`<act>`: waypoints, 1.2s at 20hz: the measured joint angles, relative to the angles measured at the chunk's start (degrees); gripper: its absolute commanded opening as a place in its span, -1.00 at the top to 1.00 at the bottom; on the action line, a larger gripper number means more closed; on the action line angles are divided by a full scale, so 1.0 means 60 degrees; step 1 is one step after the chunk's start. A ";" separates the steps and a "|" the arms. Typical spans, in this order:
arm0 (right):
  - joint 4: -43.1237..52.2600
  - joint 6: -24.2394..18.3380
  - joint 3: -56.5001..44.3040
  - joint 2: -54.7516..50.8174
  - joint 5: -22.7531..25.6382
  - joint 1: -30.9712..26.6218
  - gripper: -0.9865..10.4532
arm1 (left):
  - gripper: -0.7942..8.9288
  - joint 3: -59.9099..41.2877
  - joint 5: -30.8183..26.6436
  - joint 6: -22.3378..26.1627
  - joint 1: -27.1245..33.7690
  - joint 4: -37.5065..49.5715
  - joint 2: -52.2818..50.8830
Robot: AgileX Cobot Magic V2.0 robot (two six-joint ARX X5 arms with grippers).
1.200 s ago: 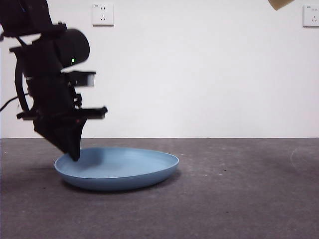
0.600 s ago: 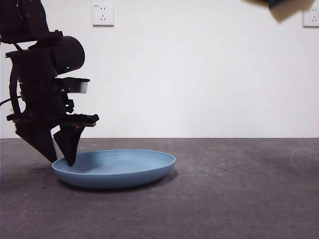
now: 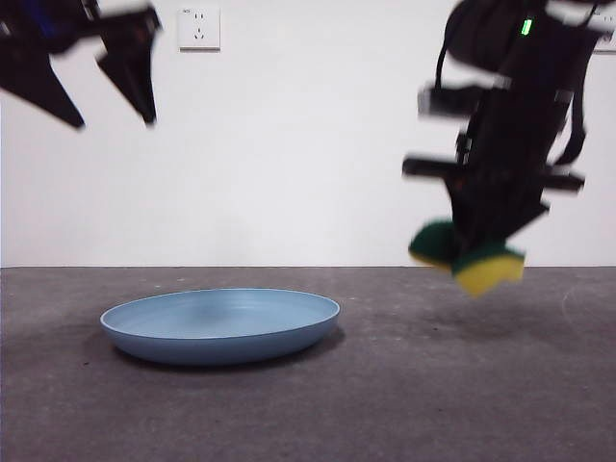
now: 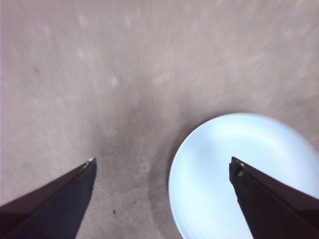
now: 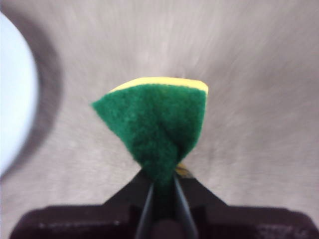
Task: Pick up the plate,pick up the cloth,clean the plate with the cloth
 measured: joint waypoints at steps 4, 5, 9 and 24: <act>-0.0084 0.0007 -0.0004 0.0998 -0.0153 -0.0015 0.68 | -0.08 0.0000 0.0222 -0.0004 0.0000 -0.0539 -0.1315; -0.0149 0.0011 -0.0004 0.1082 -0.0157 -0.0015 0.48 | -0.08 0.0000 0.0266 0.0000 0.0000 -0.0630 -0.1486; -0.0219 0.0025 -0.0004 0.1096 -0.0153 -0.0018 -0.19 | -0.08 0.0000 0.0295 -0.0004 0.0000 -0.0885 -0.1621; -0.1588 0.0393 -0.0004 -0.3370 -0.0160 0.0062 0.85 | 0.85 0.0000 0.0310 0.0018 0.0000 -0.1384 -0.1614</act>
